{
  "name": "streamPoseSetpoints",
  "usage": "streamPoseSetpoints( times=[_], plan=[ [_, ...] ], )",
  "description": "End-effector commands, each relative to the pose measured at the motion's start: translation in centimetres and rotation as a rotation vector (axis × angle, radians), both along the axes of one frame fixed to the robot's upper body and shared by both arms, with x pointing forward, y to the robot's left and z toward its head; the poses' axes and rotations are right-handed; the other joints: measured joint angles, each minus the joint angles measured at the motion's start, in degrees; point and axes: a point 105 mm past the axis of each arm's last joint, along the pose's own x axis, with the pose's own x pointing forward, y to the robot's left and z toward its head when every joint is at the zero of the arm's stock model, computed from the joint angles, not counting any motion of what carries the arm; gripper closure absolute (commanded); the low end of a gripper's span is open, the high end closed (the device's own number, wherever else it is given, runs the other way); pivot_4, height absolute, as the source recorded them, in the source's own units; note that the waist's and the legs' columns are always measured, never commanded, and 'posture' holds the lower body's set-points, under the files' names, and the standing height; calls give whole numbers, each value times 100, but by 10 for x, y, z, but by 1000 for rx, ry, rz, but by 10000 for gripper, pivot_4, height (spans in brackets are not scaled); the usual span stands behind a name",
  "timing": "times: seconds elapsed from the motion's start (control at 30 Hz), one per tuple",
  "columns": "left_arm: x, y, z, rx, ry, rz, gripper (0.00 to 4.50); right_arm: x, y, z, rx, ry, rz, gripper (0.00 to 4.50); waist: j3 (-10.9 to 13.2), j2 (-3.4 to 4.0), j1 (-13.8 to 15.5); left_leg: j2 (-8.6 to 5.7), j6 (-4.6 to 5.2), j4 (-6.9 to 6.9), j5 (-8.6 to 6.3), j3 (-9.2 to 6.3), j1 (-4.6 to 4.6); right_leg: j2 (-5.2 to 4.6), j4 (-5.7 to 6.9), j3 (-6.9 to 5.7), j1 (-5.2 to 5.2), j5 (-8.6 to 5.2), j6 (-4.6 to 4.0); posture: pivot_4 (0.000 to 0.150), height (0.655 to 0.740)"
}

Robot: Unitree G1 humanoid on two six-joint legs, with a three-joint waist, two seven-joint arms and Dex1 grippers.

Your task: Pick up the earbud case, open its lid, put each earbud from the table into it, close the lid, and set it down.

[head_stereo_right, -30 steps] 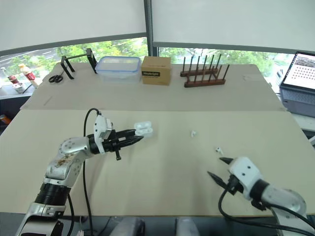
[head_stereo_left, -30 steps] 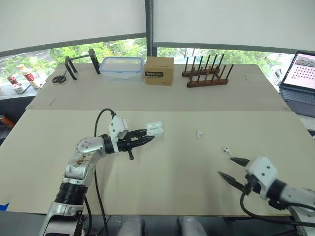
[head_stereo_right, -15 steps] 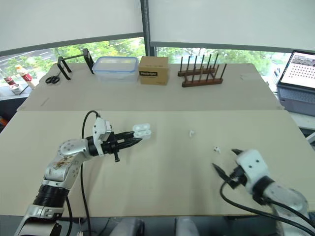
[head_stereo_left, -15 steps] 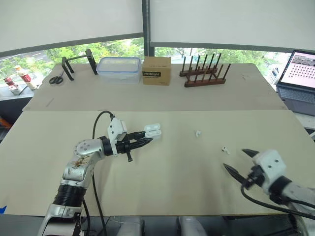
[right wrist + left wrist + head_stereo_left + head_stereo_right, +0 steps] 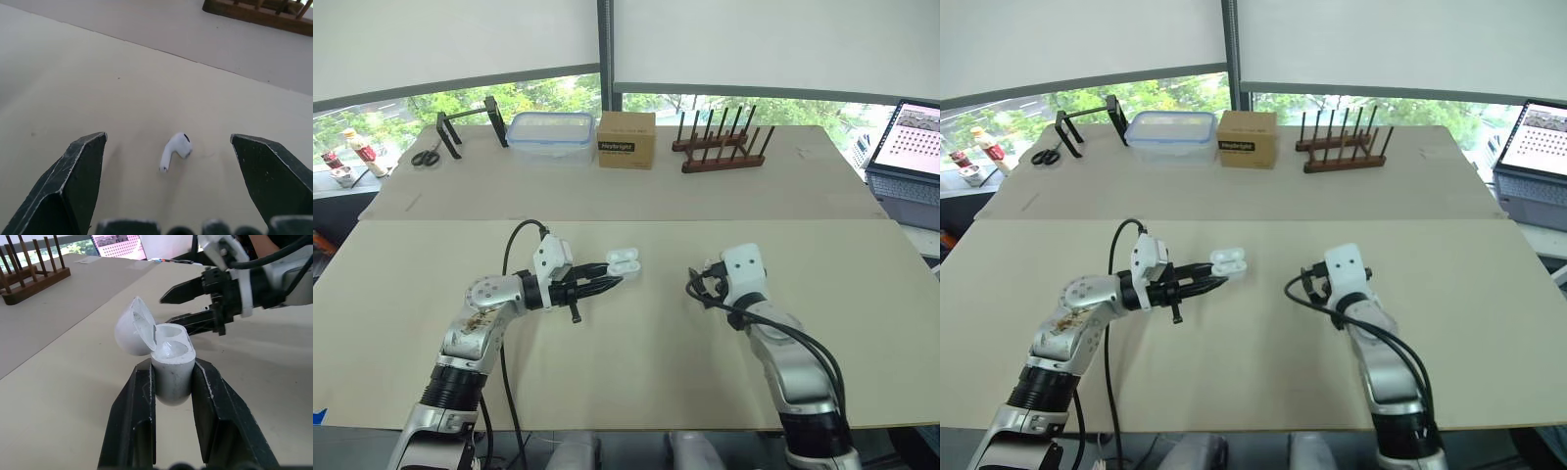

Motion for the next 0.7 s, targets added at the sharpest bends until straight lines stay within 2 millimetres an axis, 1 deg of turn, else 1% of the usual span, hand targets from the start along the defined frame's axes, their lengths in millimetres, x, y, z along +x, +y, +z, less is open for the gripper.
streamPoseSetpoints(
  times=[0.03,0.13,0.3,0.43,0.53,0.7],
  plan=[
    [0,-1,11,7,-47,-9,39833,9,0,0,5,-28,-37,0,0,0,-6,0,0,0,0,0,0,0,-1,0,0,0,0,1500,7400],
    [0,0,9,8,-44,-8,39833,15,0,-9,48,-3,-72,0,0,0,-43,1,0,0,0,5,3,-1,-2,2,2,0,0,1500,7400],
    [-1,1,7,11,-41,-4,39833,16,8,-19,123,44,-86,0,-1,1,-86,3,0,-1,0,4,10,0,7,3,4,0,0,1500,7400],
    [-1,2,5,12,-39,1,39833,20,10,-25,182,83,-119,11519,-2,2,-152,3,0,-1,0,-1,12,0,38,3,3,0,0,1500,7400],
    [-1,2,5,13,-38,2,39833,21,11,-24,179,87,-115,22029,-2,2,-149,2,0,-2,0,-14,17,-2,38,3,4,0,0,1500,7400],
    [-1,1,6,12,-36,6,39833,19,12,-26,196,109,-86,39395,-2,2,-158,2,1,-3,-1,-34,17,-1,39,3,3,0,0,1500,7400]
  ],
)
